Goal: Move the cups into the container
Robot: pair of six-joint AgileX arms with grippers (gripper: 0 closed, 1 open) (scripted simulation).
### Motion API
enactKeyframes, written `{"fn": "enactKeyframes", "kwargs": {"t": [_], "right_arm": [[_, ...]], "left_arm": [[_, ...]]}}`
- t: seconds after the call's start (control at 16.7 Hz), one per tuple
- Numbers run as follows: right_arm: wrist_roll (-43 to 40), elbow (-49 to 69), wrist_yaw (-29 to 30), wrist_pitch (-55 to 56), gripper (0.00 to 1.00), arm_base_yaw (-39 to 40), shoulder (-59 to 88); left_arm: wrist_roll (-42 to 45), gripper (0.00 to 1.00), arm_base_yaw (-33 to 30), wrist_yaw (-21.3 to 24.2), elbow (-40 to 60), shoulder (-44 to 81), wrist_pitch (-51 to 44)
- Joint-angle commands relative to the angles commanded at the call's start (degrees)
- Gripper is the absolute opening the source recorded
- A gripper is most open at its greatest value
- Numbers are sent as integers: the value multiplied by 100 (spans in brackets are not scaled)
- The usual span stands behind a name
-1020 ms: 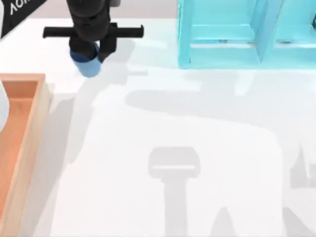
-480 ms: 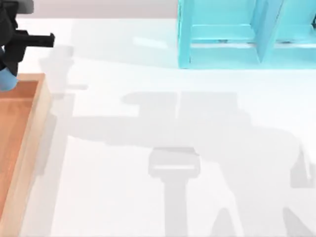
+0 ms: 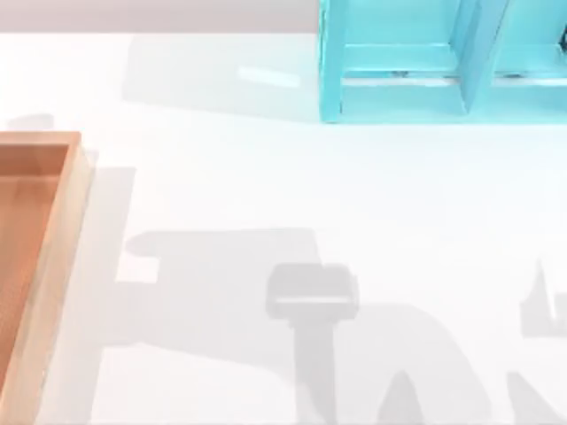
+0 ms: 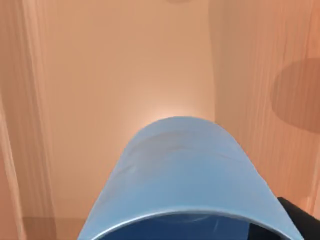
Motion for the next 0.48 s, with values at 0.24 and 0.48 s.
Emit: {"fn": "enactKeyframes", "kwargs": {"t": [0.24, 0.48], "right_arm": [[0, 0, 0, 0, 100, 0, 0], [0, 0, 0, 0, 100, 0, 0]], "left_arm": [[14, 0, -10, -16, -57, 24, 102], [105, 0, 83, -16, -633, 75, 725]]}}
